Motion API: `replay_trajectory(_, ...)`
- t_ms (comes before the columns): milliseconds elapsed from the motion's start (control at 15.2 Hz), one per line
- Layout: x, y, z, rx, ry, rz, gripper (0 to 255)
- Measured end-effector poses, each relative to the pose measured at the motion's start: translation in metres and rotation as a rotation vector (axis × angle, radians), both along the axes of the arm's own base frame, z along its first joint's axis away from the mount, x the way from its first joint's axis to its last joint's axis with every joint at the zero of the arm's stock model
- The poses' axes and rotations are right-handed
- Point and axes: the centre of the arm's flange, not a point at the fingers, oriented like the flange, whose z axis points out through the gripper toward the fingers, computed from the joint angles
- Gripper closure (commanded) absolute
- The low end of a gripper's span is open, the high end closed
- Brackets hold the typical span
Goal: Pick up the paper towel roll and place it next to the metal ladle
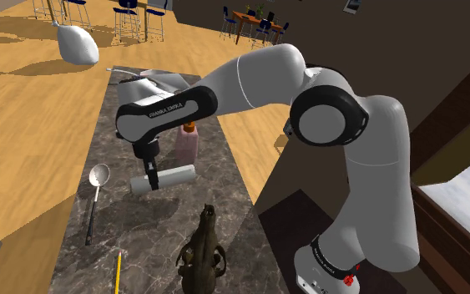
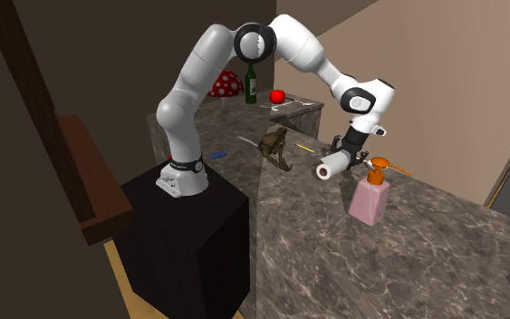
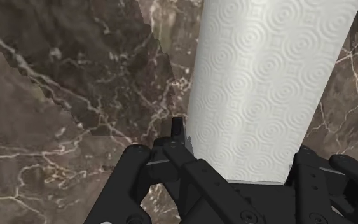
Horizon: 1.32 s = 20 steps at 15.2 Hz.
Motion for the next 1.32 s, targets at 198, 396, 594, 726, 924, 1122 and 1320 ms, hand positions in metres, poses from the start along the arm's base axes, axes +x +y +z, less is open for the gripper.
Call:
replay_trajectory(198,-0.001,0.0,-0.014,0.0,0.0,0.0,255)
replay_trajectory(396,-0.001,0.0,-0.016,0.0,0.0,0.0,255)
replay_trajectory(594,-0.001,0.0,-0.016,0.0,-0.001,0.0,255)
replay_trajectory(726,-0.001,0.0,-0.016,0.0,-0.001,0.0,0)
replay_trajectory(924,-0.001,0.0,-0.016,0.0,-0.001,0.0,0)
replay_trajectory(1122,0.001,0.001,-0.011,0.0,-0.001,0.0,0)
replay_trajectory(1320,0.009,0.005,0.022,0.001,-0.002,0.0,0)
